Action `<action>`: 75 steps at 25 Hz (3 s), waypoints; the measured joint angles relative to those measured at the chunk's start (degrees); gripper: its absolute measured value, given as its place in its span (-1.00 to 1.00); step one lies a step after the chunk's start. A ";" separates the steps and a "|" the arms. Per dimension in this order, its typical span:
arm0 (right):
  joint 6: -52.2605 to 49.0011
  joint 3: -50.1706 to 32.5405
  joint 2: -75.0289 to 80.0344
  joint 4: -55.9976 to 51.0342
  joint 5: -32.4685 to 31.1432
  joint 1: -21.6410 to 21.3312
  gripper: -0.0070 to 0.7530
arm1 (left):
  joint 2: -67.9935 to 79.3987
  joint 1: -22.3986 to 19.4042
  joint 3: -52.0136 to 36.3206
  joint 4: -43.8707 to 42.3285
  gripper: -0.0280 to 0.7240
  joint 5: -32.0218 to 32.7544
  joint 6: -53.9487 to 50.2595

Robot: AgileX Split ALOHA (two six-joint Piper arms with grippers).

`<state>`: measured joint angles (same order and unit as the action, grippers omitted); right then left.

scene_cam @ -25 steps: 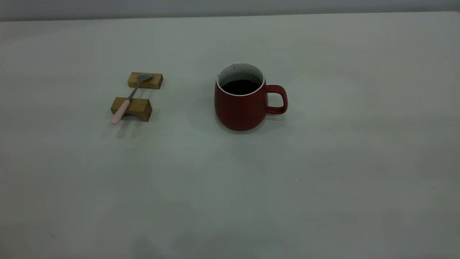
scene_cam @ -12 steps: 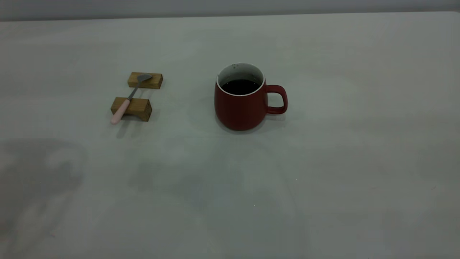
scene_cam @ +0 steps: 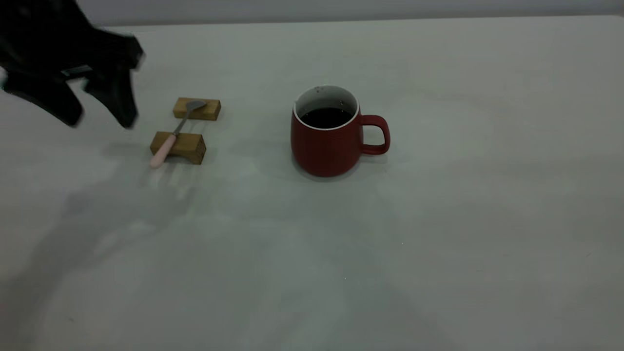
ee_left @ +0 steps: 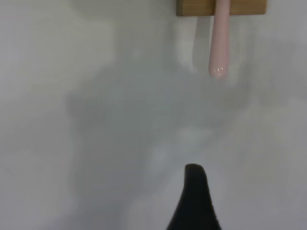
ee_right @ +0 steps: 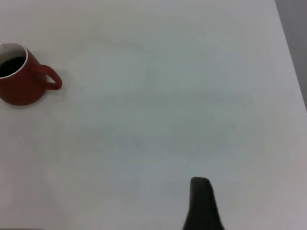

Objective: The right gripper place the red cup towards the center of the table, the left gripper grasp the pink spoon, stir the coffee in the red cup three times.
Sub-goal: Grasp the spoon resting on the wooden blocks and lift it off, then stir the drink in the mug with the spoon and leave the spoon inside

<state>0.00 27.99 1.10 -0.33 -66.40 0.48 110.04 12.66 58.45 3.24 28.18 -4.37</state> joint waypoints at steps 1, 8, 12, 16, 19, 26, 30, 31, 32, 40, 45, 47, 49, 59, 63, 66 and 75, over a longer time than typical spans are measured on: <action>0.00 0.00 0.00 0.00 0.00 0.00 0.57 | 2.05 0.00 0.91 0.00 0.85 -0.33 0.00; 0.00 0.00 0.00 0.00 0.00 0.00 0.57 | 12.25 0.00 7.20 -0.64 0.84 -1.01 0.00; 0.00 0.00 0.00 0.00 0.00 0.00 0.57 | 16.09 0.00 9.89 -0.70 0.83 -1.18 0.47; 0.00 0.00 0.00 0.00 0.00 0.00 0.57 | 18.49 0.00 10.98 -0.70 0.82 -1.67 0.73; 0.00 0.00 0.00 0.00 0.00 0.00 0.57 | 19.56 0.00 11.10 -0.70 0.79 -3.06 0.73; 0.00 0.00 0.00 0.00 0.00 0.00 0.57 | 22.26 0.00 11.61 0.30 0.49 -5.44 0.92; 0.00 0.00 0.00 0.00 -0.04 0.00 0.57 | 22.62 0.00 12.98 0.56 0.07 -5.22 0.92; 0.00 0.00 0.00 0.00 -0.04 0.00 0.57 | 22.62 0.00 13.52 0.56 -0.05 -5.02 0.92; 0.00 0.00 0.00 0.00 -0.04 0.00 0.57 | 22.62 0.00 14.24 0.56 -0.21 -4.61 0.92; 0.00 0.00 0.00 0.00 -0.04 0.00 0.57 | 22.53 0.00 26.63 0.47 -0.46 14.19 2.24; 0.00 0.00 0.00 0.00 -0.04 0.00 0.57 | 21.77 0.00 38.37 1.29 -0.46 30.45 2.46; 0.00 0.00 0.00 0.00 -0.04 0.00 0.57 | 21.44 0.00 43.91 4.74 -0.46 36.87 2.00; 0.00 0.00 0.00 0.00 -0.04 0.00 0.57 | 21.31 0.00 48.74 10.48 -0.46 38.74 -0.68; 0.00 0.00 0.00 0.00 -0.11 0.00 0.57 | 20.89 0.96 53.35 44.40 -0.46 38.74 -16.68; 0.00 0.00 0.00 0.00 -0.11 0.00 0.57 | 21.26 2.57 53.35 47.58 -0.46 38.74 -22.50; 0.00 0.00 0.00 0.00 -0.11 0.00 0.57 | 21.81 4.56 53.35 47.00 -0.46 38.74 -36.98; 0.00 0.00 0.00 0.00 -0.11 0.00 0.57 | 22.58 8.46 53.35 45.72 -0.46 38.74 -65.58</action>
<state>0.00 27.99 1.10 -0.33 -66.51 0.48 132.61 21.12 111.80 48.96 66.92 -69.95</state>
